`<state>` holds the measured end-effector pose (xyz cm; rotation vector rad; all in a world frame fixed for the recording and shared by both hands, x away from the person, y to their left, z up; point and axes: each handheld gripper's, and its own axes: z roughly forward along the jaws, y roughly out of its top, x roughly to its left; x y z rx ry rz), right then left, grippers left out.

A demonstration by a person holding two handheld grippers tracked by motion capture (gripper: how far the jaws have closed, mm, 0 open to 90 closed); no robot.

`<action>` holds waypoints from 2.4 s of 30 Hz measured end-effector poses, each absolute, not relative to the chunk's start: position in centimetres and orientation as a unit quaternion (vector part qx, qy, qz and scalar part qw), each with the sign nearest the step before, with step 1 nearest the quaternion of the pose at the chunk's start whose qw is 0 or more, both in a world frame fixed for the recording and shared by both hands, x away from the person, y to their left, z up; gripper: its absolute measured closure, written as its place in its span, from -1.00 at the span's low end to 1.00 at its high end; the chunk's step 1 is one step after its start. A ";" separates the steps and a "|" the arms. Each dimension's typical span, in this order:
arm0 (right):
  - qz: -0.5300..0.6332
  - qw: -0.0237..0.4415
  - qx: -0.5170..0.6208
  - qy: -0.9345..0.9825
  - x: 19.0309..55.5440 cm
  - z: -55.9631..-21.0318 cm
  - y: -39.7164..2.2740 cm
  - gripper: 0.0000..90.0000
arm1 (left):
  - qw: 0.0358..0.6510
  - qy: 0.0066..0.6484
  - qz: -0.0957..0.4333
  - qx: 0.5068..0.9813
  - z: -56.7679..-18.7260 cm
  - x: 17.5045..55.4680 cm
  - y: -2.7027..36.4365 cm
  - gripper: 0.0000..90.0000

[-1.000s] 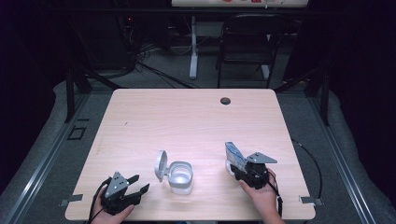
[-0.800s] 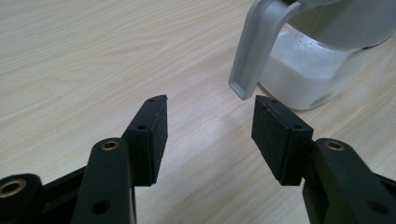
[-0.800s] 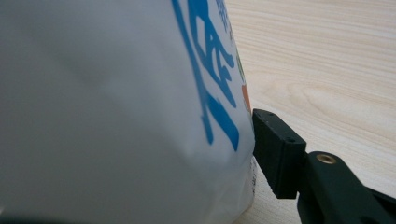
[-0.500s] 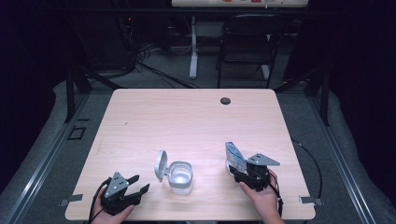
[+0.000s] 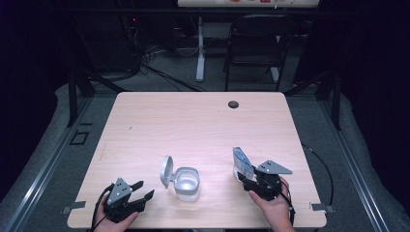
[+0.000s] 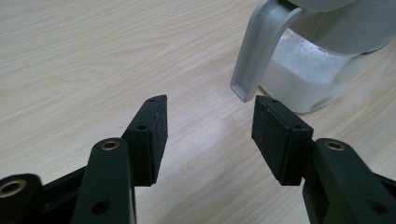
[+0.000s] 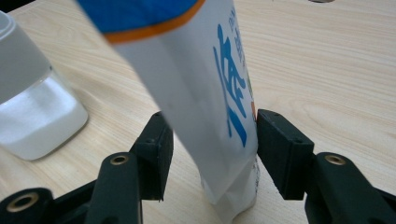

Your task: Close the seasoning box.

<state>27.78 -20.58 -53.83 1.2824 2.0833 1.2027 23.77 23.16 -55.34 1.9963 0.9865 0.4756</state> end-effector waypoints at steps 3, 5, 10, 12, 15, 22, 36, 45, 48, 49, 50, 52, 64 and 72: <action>0.436 0.207 0.455 0.748 27.5 -53.7 -20.5 0.06 | 0.419 0.393 0.188 0.796 -55.3 23.7 23.2 0.03; 0.435 0.210 0.452 0.750 27.4 -53.5 -20.4 0.06 | 0.419 0.393 0.188 0.796 -55.3 23.7 23.1 0.03; 0.435 0.217 0.449 0.750 27.1 -53.3 -20.2 0.06 | 0.418 0.392 0.189 0.798 -55.2 23.7 23.1 0.03; 0.438 0.218 0.449 0.748 27.0 -53.2 -20.0 0.06 | 0.420 0.392 0.188 0.797 -55.3 23.7 23.1 0.03; 0.436 0.220 0.444 0.751 26.8 -53.2 -19.9 0.05 | 0.420 0.392 0.188 0.797 -55.3 23.7 23.1 0.03; 0.431 0.235 0.444 0.750 26.5 -53.0 -19.7 0.04 | 0.420 0.391 0.188 0.797 -55.3 23.8 23.1 0.03; 0.425 0.238 0.456 0.745 26.0 -53.9 -20.0 -0.07 | 0.417 0.391 0.190 0.799 -55.2 23.7 23.2 0.03; 0.424 0.241 0.454 0.746 25.1 -53.6 -20.1 -0.07 | 0.420 0.393 0.191 0.796 -55.1 23.6 23.2 0.03; 0.425 0.241 0.456 0.744 24.8 -53.6 -20.4 -0.07 | 0.421 0.392 0.193 0.795 -55.0 23.6 23.3 0.04; 0.424 0.241 0.456 0.744 24.8 -53.6 -20.5 -0.07 | 0.422 0.393 0.192 0.794 -54.9 23.6 23.3 0.04; 0.427 0.240 0.456 0.743 24.7 -53.7 -20.5 -0.07 | 0.422 0.392 0.192 0.794 -54.9 23.6 23.3 0.04; 0.423 0.243 0.452 0.746 24.4 -53.6 -20.7 -0.06 | 0.425 0.392 0.193 0.793 -54.8 23.6 23.3 0.05; 0.433 0.247 0.453 0.739 23.5 -53.2 -20.8 -0.06 | 0.450 0.389 0.195 0.780 -53.5 23.2 23.3 0.12; 0.439 0.248 0.455 0.734 23.1 -53.3 -20.8 -0.06 | 0.469 0.388 0.191 0.770 -52.4 22.7 23.3 0.46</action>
